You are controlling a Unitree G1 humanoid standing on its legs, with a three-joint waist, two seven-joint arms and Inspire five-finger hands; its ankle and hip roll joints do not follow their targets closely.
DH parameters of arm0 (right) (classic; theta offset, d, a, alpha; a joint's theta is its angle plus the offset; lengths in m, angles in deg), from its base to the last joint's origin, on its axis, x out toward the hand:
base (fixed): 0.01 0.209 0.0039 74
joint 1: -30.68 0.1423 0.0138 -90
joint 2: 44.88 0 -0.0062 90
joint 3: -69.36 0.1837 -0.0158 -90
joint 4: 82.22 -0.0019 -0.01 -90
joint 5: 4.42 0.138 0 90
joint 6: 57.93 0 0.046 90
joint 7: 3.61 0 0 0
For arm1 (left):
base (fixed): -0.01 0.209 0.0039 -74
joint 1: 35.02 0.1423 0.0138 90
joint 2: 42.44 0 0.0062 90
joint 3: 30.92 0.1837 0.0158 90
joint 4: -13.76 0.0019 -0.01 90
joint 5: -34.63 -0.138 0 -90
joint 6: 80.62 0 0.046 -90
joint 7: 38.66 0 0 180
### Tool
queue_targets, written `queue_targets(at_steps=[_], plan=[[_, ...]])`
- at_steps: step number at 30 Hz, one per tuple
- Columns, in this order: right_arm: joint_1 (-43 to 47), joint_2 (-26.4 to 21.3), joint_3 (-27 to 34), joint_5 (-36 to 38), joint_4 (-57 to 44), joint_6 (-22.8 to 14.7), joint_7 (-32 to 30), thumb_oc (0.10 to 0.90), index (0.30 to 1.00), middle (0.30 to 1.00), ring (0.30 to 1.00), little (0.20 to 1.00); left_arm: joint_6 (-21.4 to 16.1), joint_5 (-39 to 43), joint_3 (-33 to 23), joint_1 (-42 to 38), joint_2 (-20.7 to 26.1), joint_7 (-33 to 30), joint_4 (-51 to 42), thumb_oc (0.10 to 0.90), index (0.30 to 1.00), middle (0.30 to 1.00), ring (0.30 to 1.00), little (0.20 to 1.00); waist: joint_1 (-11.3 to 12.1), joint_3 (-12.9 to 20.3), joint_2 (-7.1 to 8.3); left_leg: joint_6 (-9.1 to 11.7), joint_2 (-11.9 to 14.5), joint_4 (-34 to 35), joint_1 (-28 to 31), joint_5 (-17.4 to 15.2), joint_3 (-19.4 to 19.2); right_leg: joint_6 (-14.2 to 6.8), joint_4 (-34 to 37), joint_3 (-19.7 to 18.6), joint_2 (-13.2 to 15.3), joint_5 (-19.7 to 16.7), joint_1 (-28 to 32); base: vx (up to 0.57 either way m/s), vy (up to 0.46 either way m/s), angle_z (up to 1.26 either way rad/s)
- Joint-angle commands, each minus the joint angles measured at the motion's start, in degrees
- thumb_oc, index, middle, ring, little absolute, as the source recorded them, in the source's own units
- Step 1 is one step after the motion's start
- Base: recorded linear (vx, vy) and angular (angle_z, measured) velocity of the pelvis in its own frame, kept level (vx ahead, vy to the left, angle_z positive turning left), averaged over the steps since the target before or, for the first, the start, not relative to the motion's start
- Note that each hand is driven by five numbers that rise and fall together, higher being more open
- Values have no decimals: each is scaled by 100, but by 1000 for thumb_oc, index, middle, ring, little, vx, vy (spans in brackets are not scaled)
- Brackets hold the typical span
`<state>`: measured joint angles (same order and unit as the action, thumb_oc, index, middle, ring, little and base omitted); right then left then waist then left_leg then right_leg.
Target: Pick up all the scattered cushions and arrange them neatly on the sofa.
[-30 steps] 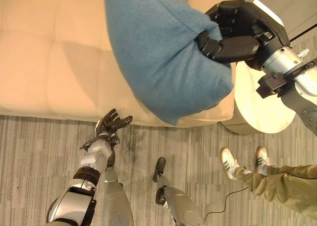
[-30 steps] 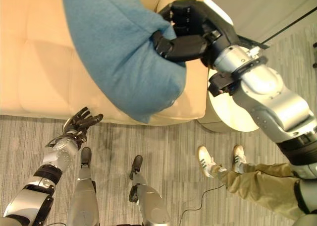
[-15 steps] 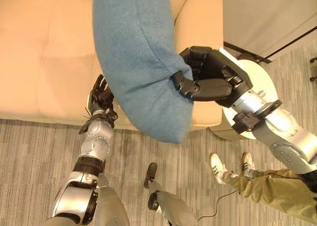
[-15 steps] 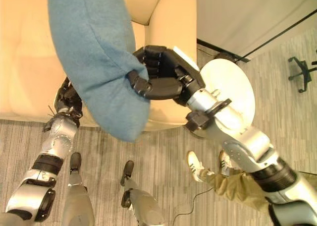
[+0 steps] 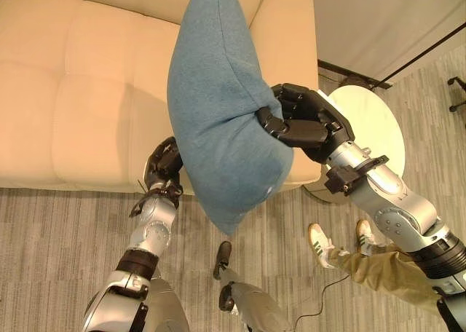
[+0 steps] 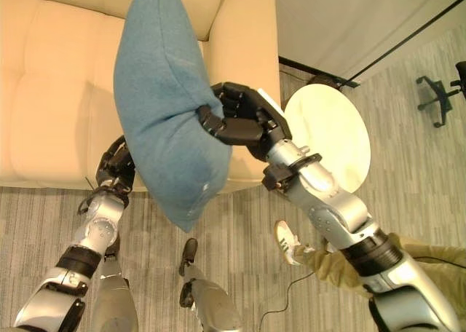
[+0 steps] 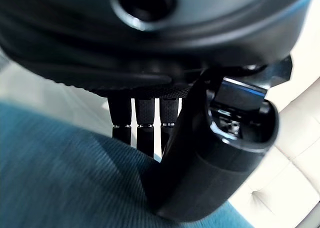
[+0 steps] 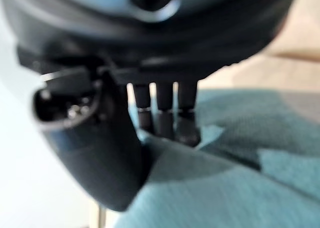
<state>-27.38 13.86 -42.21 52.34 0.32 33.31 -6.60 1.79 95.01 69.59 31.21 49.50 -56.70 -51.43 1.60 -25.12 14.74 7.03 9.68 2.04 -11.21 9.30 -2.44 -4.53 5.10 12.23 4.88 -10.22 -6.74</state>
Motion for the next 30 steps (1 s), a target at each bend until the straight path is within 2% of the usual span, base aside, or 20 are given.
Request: queue_targets(at_steps=[1, 3, 4, 5, 7, 9, 11, 12, 14, 17, 18, 19, 21, 22, 24, 25, 26, 27, 28, 30], plan=[[212, 317, 595, -206, -261, -655, -26, 400, 300, 300, 300, 300, -242, -545, 264, -81, -162, 806, -1160, 400, 300, 300, 300, 300, 186, 1279, -346, -168, -307, -376, -60, -889, 132, -904, -710, 121, 918, 590, 192, 42, 183, 6], [77, 325, 806, -439, -199, -535, -46, 400, 300, 300, 300, 300, -161, -728, 160, 76, -77, 843, -1276, 400, 300, 300, 300, 300, 245, 1261, -492, -275, -486, -487, 11, -944, 136, -963, -1093, 93, 1137, 542, 165, 56, 259, 18], [-359, 309, 1153, -792, -236, -378, 17, 400, 300, 300, 300, 300, -81, -1051, -33, 210, 160, 933, -1409, 400, 300, 300, 300, 300, 249, 1219, -685, -418, -698, -617, 78, -1017, 275, -909, -1842, -153, 1209, 558, 106, 120, 310, 32], [-581, 314, 1294, -938, -262, -289, 62, 400, 300, 300, 300, 300, -114, -1086, -110, 269, 190, 958, -1450, 400, 300, 300, 300, 300, 205, 1218, -758, -451, -774, -670, 112, -1032, 309, -858, -2147, -310, 1136, 604, 69, 176, 296, 56], [-1184, 362, 1678, -1120, -365, -244, 171, 400, 300, 300, 300, 300, -115, -1249, -149, 211, 266, 1015, -1508, 400, 300, 300, 300, 300, 66, 1214, -902, -505, -909, -709, 210, -1016, 519, -623, -2579, -747, 520, 1260, -23, 126, 185, 81], [-2005, 384, 2007, -1225, -366, -242, 492, 400, 300, 300, 300, 300, -66, -1475, -384, 400, 550, 1141, -1821, 400, 300, 300, 300, 300, 40, 1281, -1009, -511, -1059, -693, 263, -932, 733, -448, -2572, -635, -201, 1779, -117, 100, 72, 100], [-2171, 493, 1979, -1429, -281, -195, 615, 400, 300, 300, 300, 300, -69, -1542, -423, 429, 624, 1166, -1864, 400, 300, 300, 300, 300, 42, 1312, -1054, -497, -1090, -639, 324, -912, 778, -358, -2556, -513, -362, 1837, -200, 87, 23, 88], [-2371, 567, 1983, -1567, -241, -115, 727, 400, 300, 300, 300, 300, -41, -1622, -510, 491, 761, 1257, -2007, 400, 300, 300, 300, 300, 91, 1339, -1038, -479, -1175, -610, 410, -900, 836, -184, -2336, -322, -397, 1919, -56, 108, -8, 49], [-2563, 680, 1994, -1698, -211, -73, 808, 400, 300, 300, 300, 300, -47, -1726, -722, 566, 940, 1303, -2151, 400, 300, 300, 300, 300, 127, 1379, -1064, -402, -1239, -542, 475, -838, 1032, -75, -2084, -336, -517, 1920, 15, 88, -69, 36], [-2558, 703, 2040, -1891, -64, -103, 825, 400, 300, 300, 300, 300, -56, -1811, -804, 646, 1055, 1425, -2260, 400, 300, 300, 300, 300, 192, 1468, -1108, -317, -1312, -541, 477, -819, 1005, 12, -1633, -183, -436, 1864, 280, 24, -1, 54], [-2528, 769, 2098, -2005, 49, -105, 645, 400, 300, 300, 300, 300, -26, -1749, -635, 455, 928, 1427, -2221, 400, 300, 300, 300, 300, 81, 1403, -1217, -170, -1205, -816, 192, -782, 485, 2, -1379, 202, -217, 1900, 485, -126, 110, 93], [-2333, 802, 2028, -2083, 121, -102, 511, 400, 300, 300, 300, 300, -2, -1693, -564, 319, 881, 1425, -2153, 400, 300, 300, 300, 300, 26, 1369, -1288, -224, -935, -962, 31, -802, -94, -27, -1294, 293, -134, 1833, 475, -191, 148, 134], [-2026, 914, 1836, -2248, 158, -121, 313, 400, 300, 300, 300, 300, 84, -1755, -363, 224, 916, 1454, -2117, 400, 300, 300, 300, 300, -38, 1338, -1353, -283, -508, -1127, -3, -916, -701, -43, -1283, 393, 2, 1784, 456, -132, 144, 106], [-1914, 987, 1780, -2256, 162, -129, 267, 400, 300, 300, 300, 300, 179, -1758, -216, 272, 915, 1551, -2101, 400, 300, 300, 300, 300, -63, 1336, -1363, -264, -355, -1179, -2, -924, -687, -55, -1310, 420, 83, 1755, 435, -30, 242, 15], [-1528, 1109, 1646, -2220, 248, -162, 220, 400, 300, 300, 300, 300, 415, -1896, 36, 679, 899, 1775, -2033, 400, 300, 300, 300, 300, -36, 1376, -1353, -109, 54, -1135, 102, -816, -231, -101, -1376, 365, 279, 1711, 410, 37, 240, 15], [-1522, 1109, 1634, -2217, 256, -167, 220, 400, 300, 300, 300, 300, 416, -1898, 29, 690, 899, 1776, -2038, 403, 305, 305, 305, 305, -50, 1373, -1356, -101, 58, -1134, 109, -818, -221, -98, -1385, 373, 276, 1722, 418, 63, 243, 2], [-1247, 1118, 1611, -2065, 218, -197, 164, 400, 300, 300, 300, 300, 546, -2090, 15, 1129, 792, 1781, -1884, 800, 900, 900, 900, 900, 10, 1342, -1334, 19, 389, -1095, 167, -649, 208, -130, -1527, 321, 372, 1763, 366, 43, 163, -20], [-1241, 1115, 1599, -2063, 223, -199, 163, 400, 300, 300, 300, 300, 548, -2093, 6, 1138, 789, 1781, -1887, 800, 900, 900, 900, 900, -8, 1346, -1341, 26, 394, -1085, 165, -643, 222, -125, -1541, 333, 367, 1775, 362, 105, 397, -36], [-962, 1042, 1503, -1724, -6, -235, 135, 400, 300, 300, 300, 300, 656, -2106, 70, 1393, 558, 1762, -1382, 800, 900, 900, 900, 900, -79, 1382, -1371, 87, 638, -892, 363, -582, 357, -197, -1756, 281, 391, 1809, 272, 64, 222, -20], [-847, 1018, 1429, -1545, -203, -228, 110, 400, 300, 300, 300, 300, 685, -2155, 70, 1496, 447, 1752, -1073, 800, 900, 900, 900, 900, -133, 1434, -1418, 133, 710, -655, 558, -624, 295, -216, -1874, 203, 369, 1844, 234, 91, 208, -12]])
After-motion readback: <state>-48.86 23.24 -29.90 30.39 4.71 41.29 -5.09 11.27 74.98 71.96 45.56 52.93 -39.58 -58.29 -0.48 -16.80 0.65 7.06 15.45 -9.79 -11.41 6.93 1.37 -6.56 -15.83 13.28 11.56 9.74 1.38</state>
